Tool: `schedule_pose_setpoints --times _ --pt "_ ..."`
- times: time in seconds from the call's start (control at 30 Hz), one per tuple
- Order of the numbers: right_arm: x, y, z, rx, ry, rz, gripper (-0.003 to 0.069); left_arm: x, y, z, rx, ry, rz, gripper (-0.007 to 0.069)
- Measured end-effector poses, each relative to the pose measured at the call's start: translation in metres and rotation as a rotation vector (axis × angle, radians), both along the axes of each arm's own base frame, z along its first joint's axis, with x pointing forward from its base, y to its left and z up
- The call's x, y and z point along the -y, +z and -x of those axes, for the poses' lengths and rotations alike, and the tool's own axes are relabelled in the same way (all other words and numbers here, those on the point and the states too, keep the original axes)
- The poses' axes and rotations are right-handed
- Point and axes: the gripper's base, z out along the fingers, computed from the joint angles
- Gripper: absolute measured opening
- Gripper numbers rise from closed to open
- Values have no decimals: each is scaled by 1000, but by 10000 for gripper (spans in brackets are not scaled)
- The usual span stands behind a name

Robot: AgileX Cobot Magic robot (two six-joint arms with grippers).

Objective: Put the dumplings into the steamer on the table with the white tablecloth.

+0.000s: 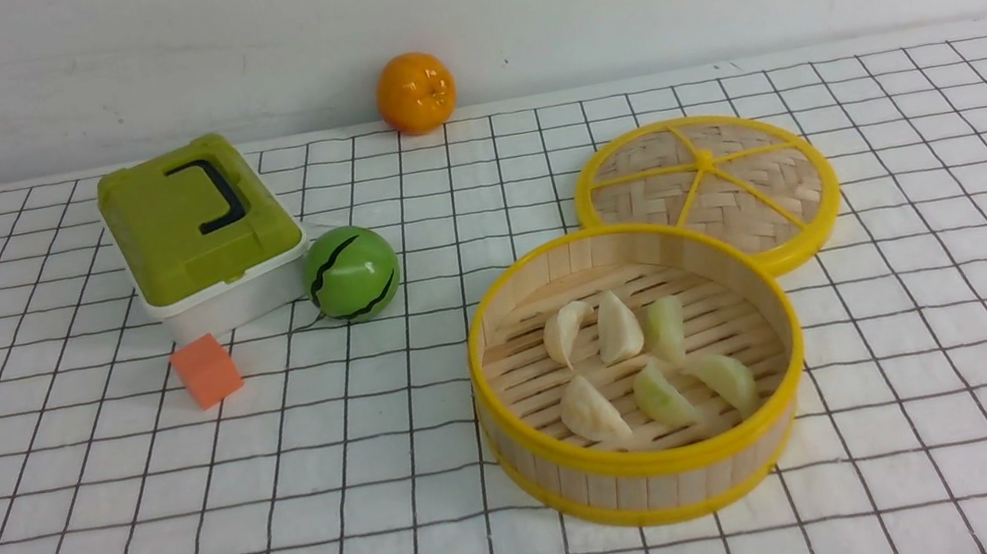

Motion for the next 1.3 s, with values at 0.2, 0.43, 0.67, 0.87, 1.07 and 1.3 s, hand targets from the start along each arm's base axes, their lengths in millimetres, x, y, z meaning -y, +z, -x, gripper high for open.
schedule_pose_setpoints --times 0.2,0.43,0.67,0.87,1.07,1.3 --pt "0 0 0 0 0 0 51 -2 -23 2 -70 37 -34 -13" --pt "0 0 0 0 0 0 57 -2 -41 4 -260 37 -30 -13" --pt "0 0 0 0 0 0 67 -2 -51 6 -368 38 -39 -13" --pt "0 0 0 0 0 -3 77 -2 -51 6 -373 36 -58 -13" --pt "0 0 0 0 0 -3 85 -2 -51 6 -373 36 -58 -13" --pt "0 0 0 0 0 -3 93 -2 -51 6 -373 36 -58 -13"
